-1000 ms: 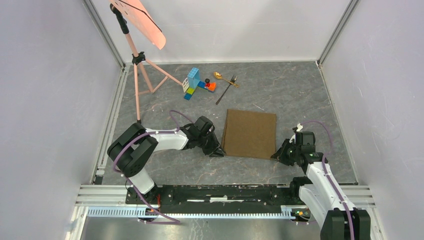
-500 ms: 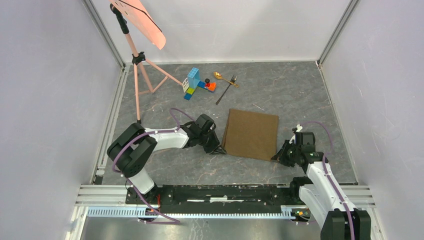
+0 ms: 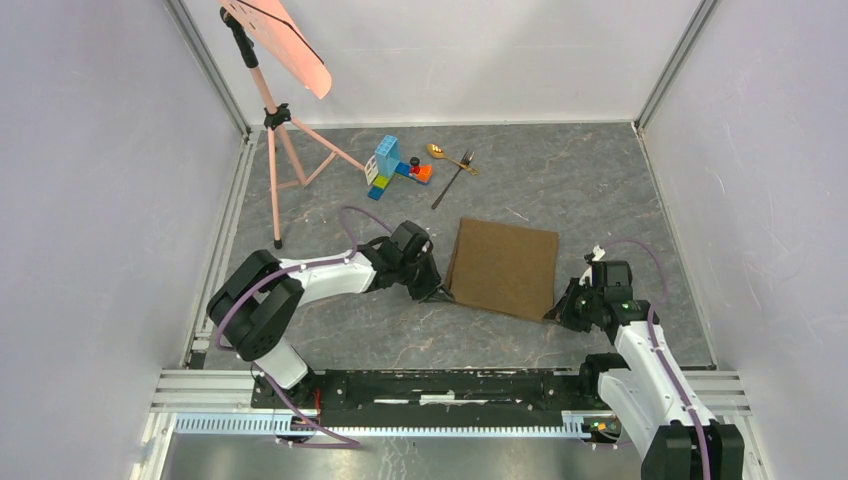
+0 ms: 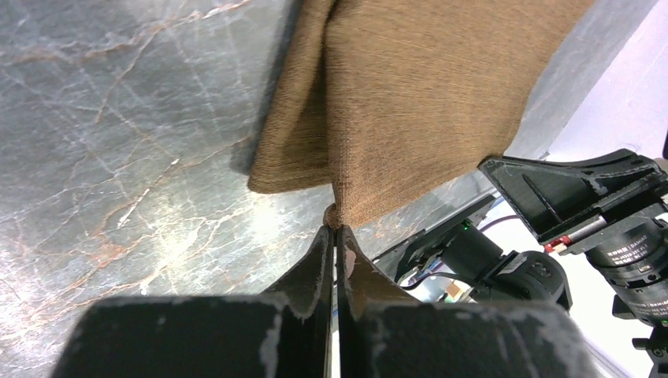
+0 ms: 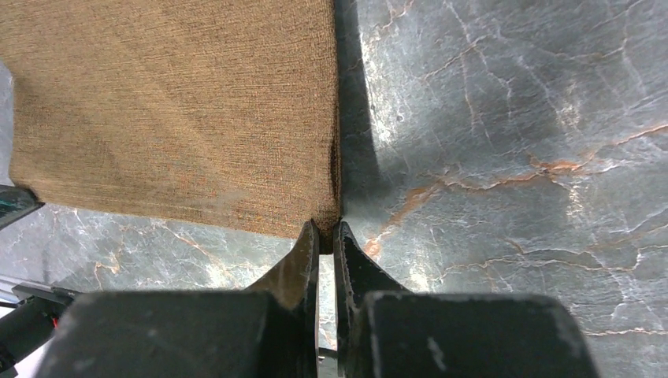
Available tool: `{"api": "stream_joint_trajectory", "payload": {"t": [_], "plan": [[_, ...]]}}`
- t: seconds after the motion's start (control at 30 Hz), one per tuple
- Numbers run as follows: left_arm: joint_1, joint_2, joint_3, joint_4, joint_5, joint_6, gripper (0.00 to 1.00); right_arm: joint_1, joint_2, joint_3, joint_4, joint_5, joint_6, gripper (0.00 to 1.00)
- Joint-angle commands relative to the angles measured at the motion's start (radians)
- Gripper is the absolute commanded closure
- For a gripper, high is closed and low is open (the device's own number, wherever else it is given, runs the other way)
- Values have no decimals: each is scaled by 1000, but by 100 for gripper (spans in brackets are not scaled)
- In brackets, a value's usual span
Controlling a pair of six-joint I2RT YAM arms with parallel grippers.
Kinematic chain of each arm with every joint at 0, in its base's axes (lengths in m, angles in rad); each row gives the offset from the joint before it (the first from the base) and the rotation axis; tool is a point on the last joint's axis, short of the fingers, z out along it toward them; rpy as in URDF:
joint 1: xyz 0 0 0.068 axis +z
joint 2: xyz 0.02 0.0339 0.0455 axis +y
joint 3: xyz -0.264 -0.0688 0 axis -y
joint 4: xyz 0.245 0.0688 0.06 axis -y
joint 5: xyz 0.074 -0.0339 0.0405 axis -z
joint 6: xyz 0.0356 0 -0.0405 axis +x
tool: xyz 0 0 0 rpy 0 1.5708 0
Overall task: Fold the napkin into a case and place the utensils inside
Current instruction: Smooth out the square-folded napkin at the center of the board.
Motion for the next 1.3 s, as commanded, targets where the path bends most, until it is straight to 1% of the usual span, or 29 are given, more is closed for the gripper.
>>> {"api": "stream_joint_trajectory", "payload": {"t": [0.0, 0.13, 0.3, 0.4, 0.5, 0.63, 0.73, 0.8, 0.87, 1.0, 1.1, 1.27], "plan": [[-2, -48, 65, -41, -39, 80, 98, 0, 3, 60, -22, 12, -27, 99], [2, -52, 93, -61, -56, 106, 98, -1, 6, 74, -11, 8, -30, 100], [27, -16, 145, -67, -20, 133, 98, 0, 32, 93, 46, -3, -28, 100], [54, 16, 208, -78, 7, 156, 98, -1, 73, 121, 110, -26, -28, 100], [83, 54, 295, -87, 31, 178, 98, 1, 132, 195, 173, -48, -38, 100], [117, 101, 463, -138, 39, 212, 98, 0, 228, 345, 193, -33, -78, 100], [124, 103, 525, -171, 33, 245, 98, 0, 261, 406, 193, -45, -87, 100], [124, 91, 514, -181, 29, 276, 98, 1, 263, 400, 189, -52, -96, 100], [124, 77, 456, -186, 33, 288, 98, 1, 247, 362, 194, -62, -100, 100], [119, 41, 267, -85, 95, 232, 98, 1, 199, 222, 236, -120, -75, 100], [112, 14, 159, -43, 109, 208, 98, 2, 171, 131, 250, -138, -69, 100], [110, 4, 56, -7, 113, 195, 98, 2, 155, 48, 272, -158, -65, 100]]}}
